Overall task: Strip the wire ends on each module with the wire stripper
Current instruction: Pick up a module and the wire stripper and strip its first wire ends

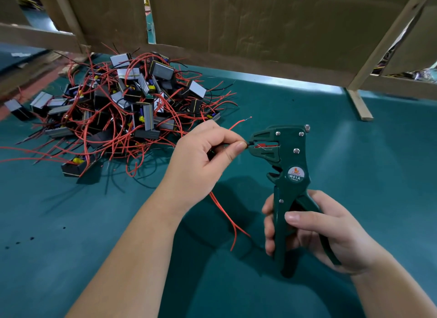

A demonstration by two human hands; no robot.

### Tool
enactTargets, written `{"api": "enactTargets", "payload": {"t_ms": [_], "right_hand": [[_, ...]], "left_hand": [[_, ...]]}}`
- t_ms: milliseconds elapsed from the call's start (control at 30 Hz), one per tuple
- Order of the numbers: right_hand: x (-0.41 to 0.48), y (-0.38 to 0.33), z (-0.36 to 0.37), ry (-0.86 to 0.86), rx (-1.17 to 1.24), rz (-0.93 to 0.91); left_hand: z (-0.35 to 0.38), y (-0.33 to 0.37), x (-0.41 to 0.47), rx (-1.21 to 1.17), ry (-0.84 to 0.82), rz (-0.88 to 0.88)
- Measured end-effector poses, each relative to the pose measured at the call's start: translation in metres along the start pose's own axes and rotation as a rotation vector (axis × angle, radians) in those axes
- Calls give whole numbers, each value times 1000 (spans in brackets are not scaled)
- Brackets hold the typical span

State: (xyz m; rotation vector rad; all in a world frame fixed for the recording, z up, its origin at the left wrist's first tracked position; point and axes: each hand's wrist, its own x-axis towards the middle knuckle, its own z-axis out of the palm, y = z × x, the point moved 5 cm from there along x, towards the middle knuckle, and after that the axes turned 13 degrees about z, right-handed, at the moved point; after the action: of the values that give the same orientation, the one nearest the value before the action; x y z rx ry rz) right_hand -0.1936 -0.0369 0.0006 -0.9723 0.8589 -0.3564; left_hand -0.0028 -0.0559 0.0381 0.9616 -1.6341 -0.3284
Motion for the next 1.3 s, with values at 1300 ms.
{"api": "enactTargets", "payload": {"t_ms": [1300], "right_hand": [[10, 1, 32, -443, 294, -5]], "left_hand": [[47, -17, -22, -710, 74, -581]]}}
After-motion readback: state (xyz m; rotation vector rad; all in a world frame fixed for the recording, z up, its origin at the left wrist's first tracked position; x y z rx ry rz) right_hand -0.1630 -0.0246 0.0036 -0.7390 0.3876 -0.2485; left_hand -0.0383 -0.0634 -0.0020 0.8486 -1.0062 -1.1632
